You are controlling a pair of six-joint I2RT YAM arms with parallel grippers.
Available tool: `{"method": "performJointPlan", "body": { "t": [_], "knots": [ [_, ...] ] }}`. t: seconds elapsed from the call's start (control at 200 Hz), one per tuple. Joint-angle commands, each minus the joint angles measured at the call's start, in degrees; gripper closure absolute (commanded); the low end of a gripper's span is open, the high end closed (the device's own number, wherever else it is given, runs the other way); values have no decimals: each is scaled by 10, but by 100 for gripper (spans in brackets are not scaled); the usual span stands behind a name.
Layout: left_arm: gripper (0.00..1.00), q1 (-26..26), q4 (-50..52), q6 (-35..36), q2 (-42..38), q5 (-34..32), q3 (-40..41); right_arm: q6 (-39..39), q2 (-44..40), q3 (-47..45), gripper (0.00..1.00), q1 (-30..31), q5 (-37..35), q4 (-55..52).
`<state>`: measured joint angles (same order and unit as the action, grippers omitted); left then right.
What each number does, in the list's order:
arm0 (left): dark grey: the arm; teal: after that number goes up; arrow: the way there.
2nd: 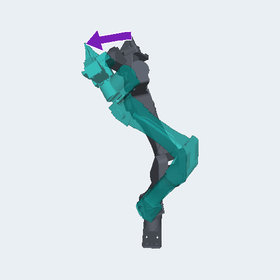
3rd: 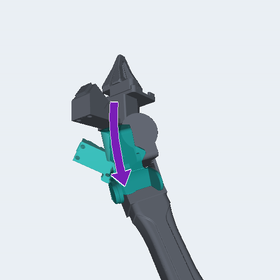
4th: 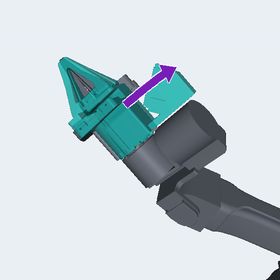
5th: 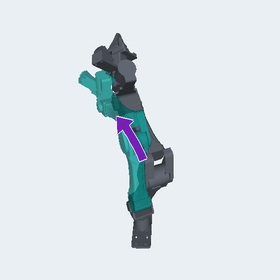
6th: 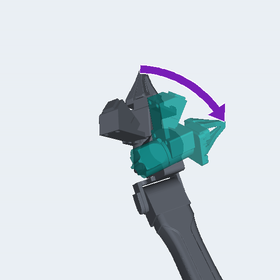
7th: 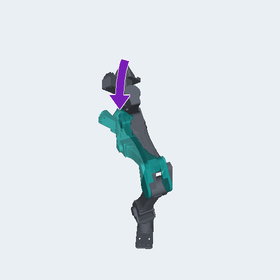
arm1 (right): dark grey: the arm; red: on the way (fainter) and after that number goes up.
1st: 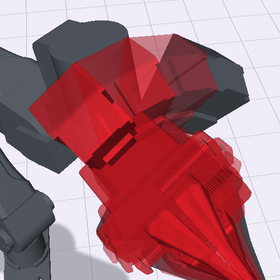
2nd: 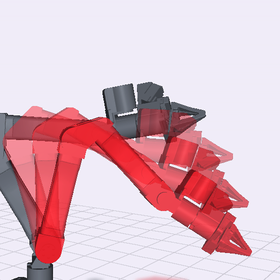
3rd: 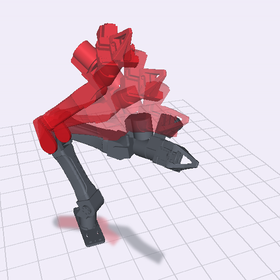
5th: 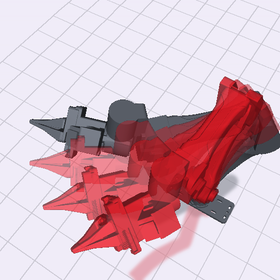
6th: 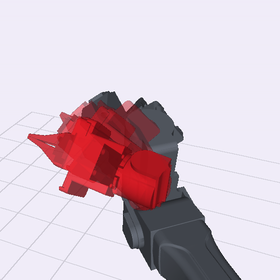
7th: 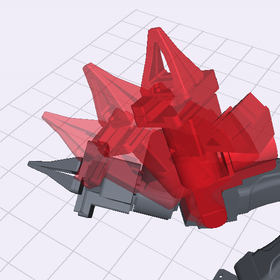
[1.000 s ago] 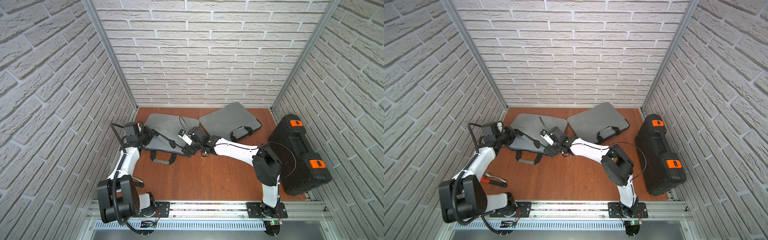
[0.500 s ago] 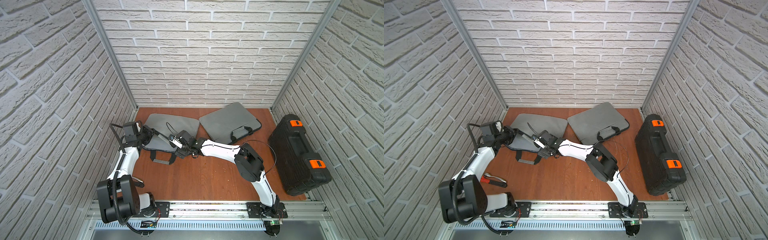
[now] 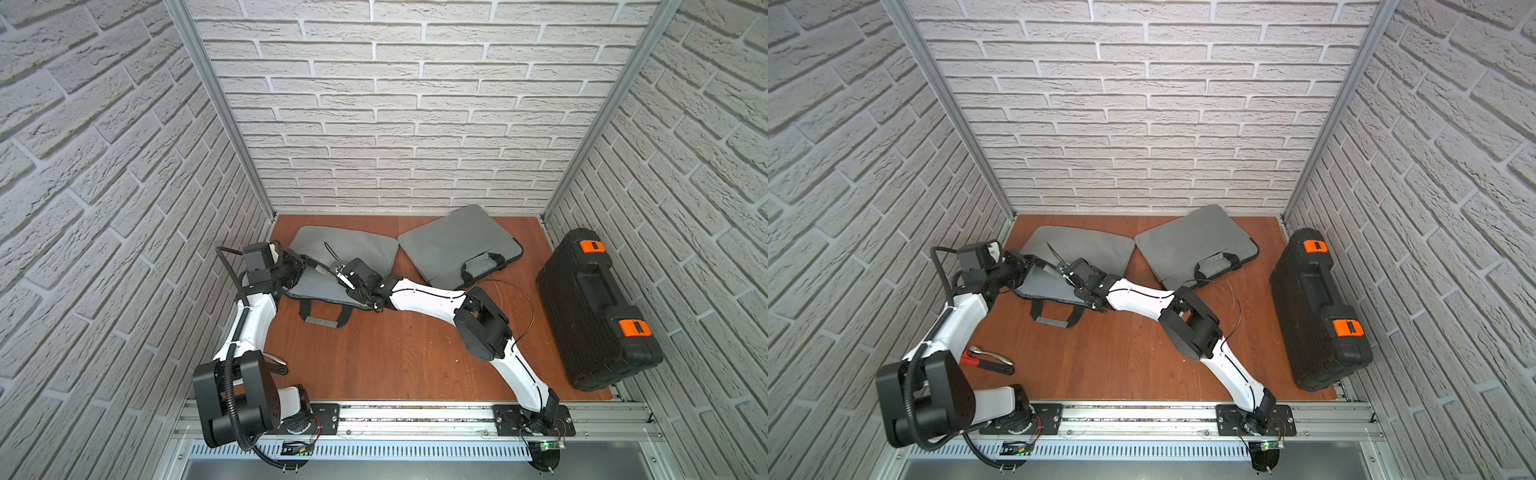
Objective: Open the zippered laptop bag and take out the laptop
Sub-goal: Open the bag flap on the zippered laptop bag.
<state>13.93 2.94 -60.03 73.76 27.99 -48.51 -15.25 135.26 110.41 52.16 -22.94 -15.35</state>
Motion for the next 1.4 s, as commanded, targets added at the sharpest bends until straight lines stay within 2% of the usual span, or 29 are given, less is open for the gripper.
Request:
{"method": "performJointPlan", "body": {
  "t": [0.0,0.06,0.1,0.18,0.295,0.48,0.63,0.68,0.765,0.87,1.07,1.195,1.335,1.395],
  "knots": [
    [100,8,-38,1,-20,23,-14,4,2,36,79,-14,-19,26],
    [93,12,-38,1,-21,24,-13,7,-1,40,93,-14,-14,23],
    [83,15,-37,1,-22,25,-11,10,-6,40,94,-14,-11,23],
    [48,23,-38,0,-26,25,-6,24,-17,40,94,-15,2,13],
    [2,36,-46,-1,-41,24,11,61,-19,65,94,-20,2,-29],
    [2,50,-40,27,-90,6,29,119,-8,139,94,-29,12,-120],
    [2,51,47,41,-138,-74,35,151,19,235,94,-35,26,-204],
    [2,51,61,49,-152,-84,43,163,33,274,94,-39,36,-234],
    [3,51,52,58,-174,-74,66,182,54,333,94,-43,55,-277],
    [5,54,4,44,-190,-31,105,199,75,392,94,-46,67,-314],
    [8,51,-124,-60,-175,23,183,224,94,446,94,-49,86,-349],
    [10,14,-167,-87,-159,8,214,231,91,446,94,-49,97,-352],
    [10,-61,-185,-90,-137,-54,225,236,90,446,94,-49,106,-352],
    [14,-87,-215,-102,-121,-76,234,238,89,446,94,-49,110,-351]
  ]
}}
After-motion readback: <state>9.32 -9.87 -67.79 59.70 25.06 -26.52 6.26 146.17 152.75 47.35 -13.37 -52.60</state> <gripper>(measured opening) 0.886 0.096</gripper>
